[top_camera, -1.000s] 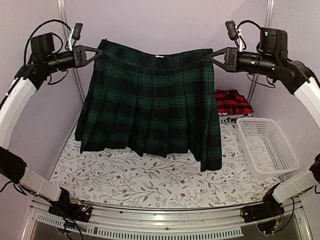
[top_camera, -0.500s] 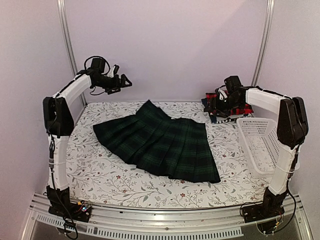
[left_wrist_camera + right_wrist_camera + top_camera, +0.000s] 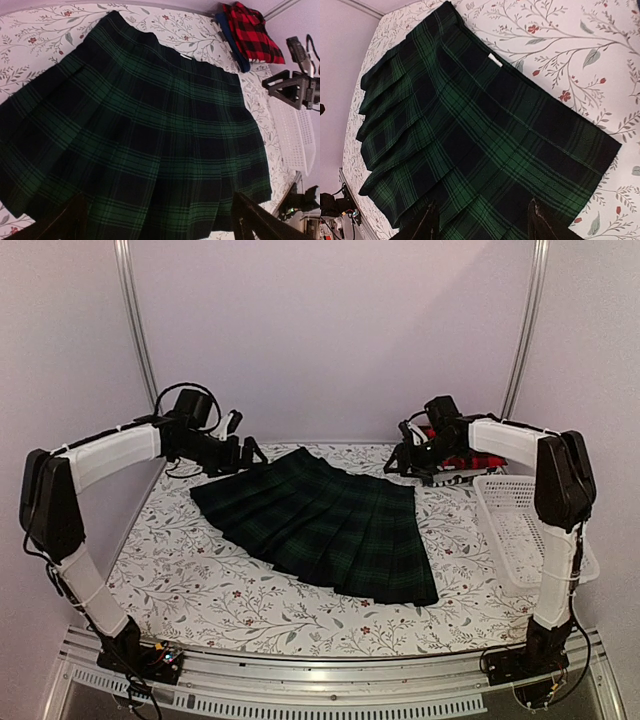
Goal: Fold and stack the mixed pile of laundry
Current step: Rotate the flattened skirt at the center of the board.
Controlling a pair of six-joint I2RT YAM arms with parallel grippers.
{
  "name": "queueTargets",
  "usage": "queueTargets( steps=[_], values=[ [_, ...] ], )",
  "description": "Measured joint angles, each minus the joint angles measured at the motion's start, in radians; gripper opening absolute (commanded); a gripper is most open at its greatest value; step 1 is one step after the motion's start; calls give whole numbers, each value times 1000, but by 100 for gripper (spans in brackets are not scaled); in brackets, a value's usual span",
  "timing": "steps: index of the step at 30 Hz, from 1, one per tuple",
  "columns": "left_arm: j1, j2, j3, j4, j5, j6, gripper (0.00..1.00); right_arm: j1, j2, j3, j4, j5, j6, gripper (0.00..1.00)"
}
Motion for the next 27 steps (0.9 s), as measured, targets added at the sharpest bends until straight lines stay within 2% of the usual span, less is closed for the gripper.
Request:
queueTargets(
  steps=[3, 6, 8, 13, 16, 20, 25, 27],
  values=[
    [-33, -46, -127, 57, 30, -45, 100, 21, 89, 25, -3, -19, -41, 57],
    [-49, -5, -194, 76, 35, -79, 100, 29, 173, 13, -19, -23, -67, 55],
    [-58, 40, -208, 75, 22, -90, 100, 28, 204, -27, -13, -42, -84, 55],
    [-84, 189, -178, 58, -32, -105, 100, 21, 163, -119, 53, -57, -103, 55],
    [-85, 291, -67, 0, -86, -97, 100, 38, 107, -217, 95, -69, -104, 55],
    [-72, 446, 161, -49, -151, -61, 100, 111, 24, -348, 132, -92, -70, 55],
    [-40, 658, 506, -117, -172, -15, 100, 319, -45, -449, 164, -181, 40, 59],
    [-36, 746, 707, -156, -159, 5, 100, 403, -61, -463, 179, -227, 95, 59]
  ],
)
